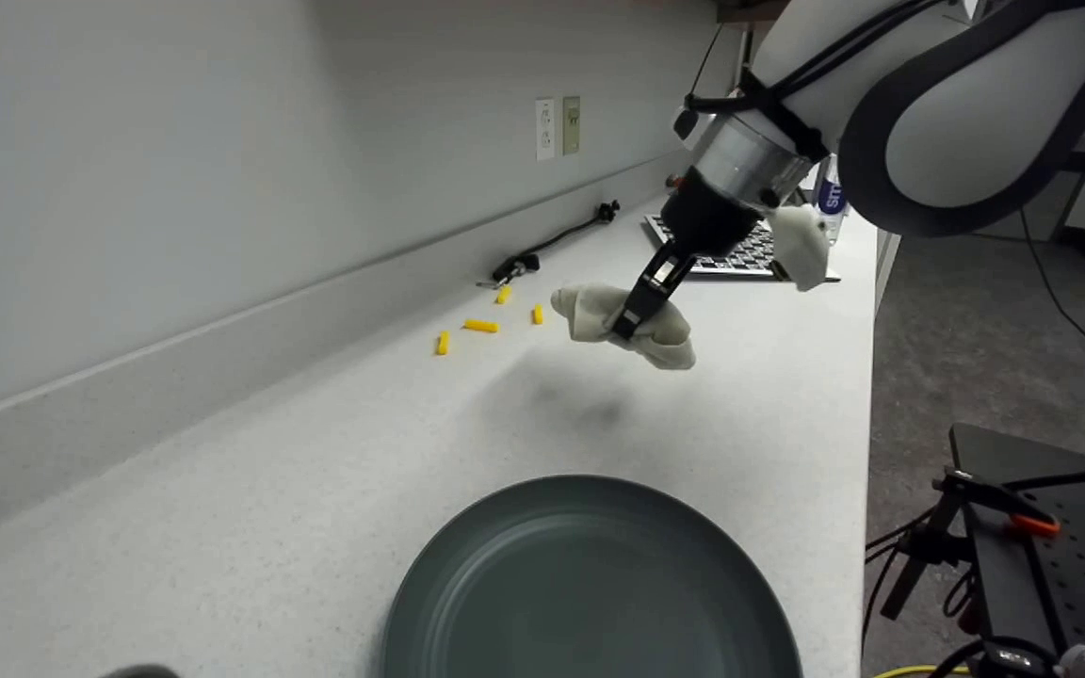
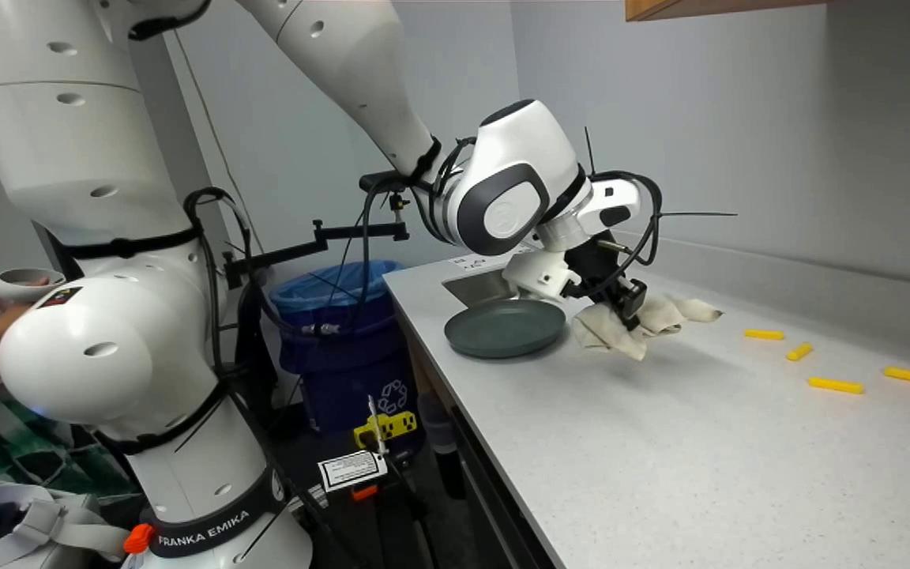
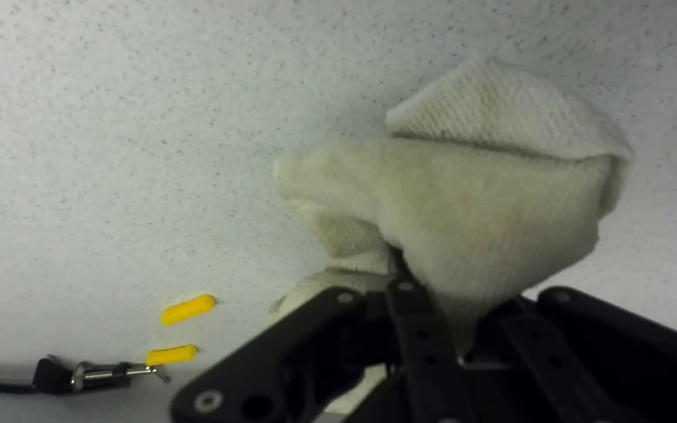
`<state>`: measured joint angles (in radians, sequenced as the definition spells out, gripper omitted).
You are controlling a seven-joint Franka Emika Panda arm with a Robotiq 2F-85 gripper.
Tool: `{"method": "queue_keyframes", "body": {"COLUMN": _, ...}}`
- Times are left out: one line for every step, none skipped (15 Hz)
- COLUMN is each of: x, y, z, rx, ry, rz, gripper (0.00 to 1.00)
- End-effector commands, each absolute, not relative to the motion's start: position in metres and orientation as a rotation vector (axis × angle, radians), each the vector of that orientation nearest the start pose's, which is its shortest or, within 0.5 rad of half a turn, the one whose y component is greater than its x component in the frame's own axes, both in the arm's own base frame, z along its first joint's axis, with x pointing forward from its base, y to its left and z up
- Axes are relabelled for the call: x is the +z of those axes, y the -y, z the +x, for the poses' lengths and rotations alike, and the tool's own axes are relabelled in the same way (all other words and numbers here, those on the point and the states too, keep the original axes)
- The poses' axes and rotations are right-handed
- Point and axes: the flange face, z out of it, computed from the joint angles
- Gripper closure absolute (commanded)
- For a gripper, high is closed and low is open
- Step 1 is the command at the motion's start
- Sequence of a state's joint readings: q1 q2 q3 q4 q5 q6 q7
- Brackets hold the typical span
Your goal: Use the cloth to wipe the table and then move it to the left and wipe the countertop
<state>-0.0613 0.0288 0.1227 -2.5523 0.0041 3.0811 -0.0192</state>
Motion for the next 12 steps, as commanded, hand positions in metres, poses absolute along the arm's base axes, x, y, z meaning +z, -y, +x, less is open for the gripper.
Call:
{"method": "queue_keyframes", "body": {"x": 0.312, "y": -0.035, "z": 0.507, "rx": -0.76, "ry": 0.08, "rz": -3.026, "gripper": 0.97}}
{"method": "queue_keyframes", "body": {"x": 0.31, "y": -0.038, "z": 0.508, "rx": -0.746, "ry": 0.068, "rz": -3.025, "gripper": 0.62}}
{"method": "queue_keyframes", "body": {"x": 0.309, "y": -0.042, "z": 0.509, "rx": -0.728, "ry": 0.064, "rz": -3.023, "gripper": 0.61}}
{"method": "queue_keyframes", "body": {"x": 0.307, "y": -0.044, "z": 0.51, "rx": -0.709, "ry": 0.067, "rz": -3.023, "gripper": 0.56}}
{"method": "queue_keyframes", "body": {"x": 0.304, "y": -0.047, "z": 0.51, "rx": -0.69, "ry": 0.07, "rz": -3.025, "gripper": 0.47}}
{"method": "queue_keyframes", "body": {"x": 0.303, "y": -0.05, "z": 0.51, "rx": -0.673, "ry": 0.077, "rz": -3.025, "gripper": 0.4}}
{"method": "queue_keyframes", "body": {"x": 0.302, "y": -0.053, "z": 0.51, "rx": -0.656, "ry": 0.085, "rz": -3.027, "gripper": 0.31}}
{"method": "queue_keyframes", "body": {"x": 0.302, "y": -0.056, "z": 0.51, "rx": -0.642, "ry": 0.094, "rz": -3.031, "gripper": 0.24}}
{"method": "queue_keyframes", "body": {"x": 0.302, "y": -0.057, "z": 0.509, "rx": -0.627, "ry": 0.104, "rz": -3.036, "gripper": 0.16}}
{"method": "queue_keyframes", "body": {"x": 0.303, "y": -0.06, "z": 0.508, "rx": -0.619, "ry": 0.112, "rz": -3.038, "gripper": 0.09}}
{"method": "queue_keyframes", "body": {"x": 0.305, "y": -0.062, "z": 0.508, "rx": -0.611, "ry": 0.122, "rz": -3.039, "gripper": 0.02}}
{"method": "queue_keyframes", "body": {"x": 0.307, "y": -0.064, "z": 0.507, "rx": -0.605, "ry": 0.132, "rz": -3.041, "gripper": 0.0}}
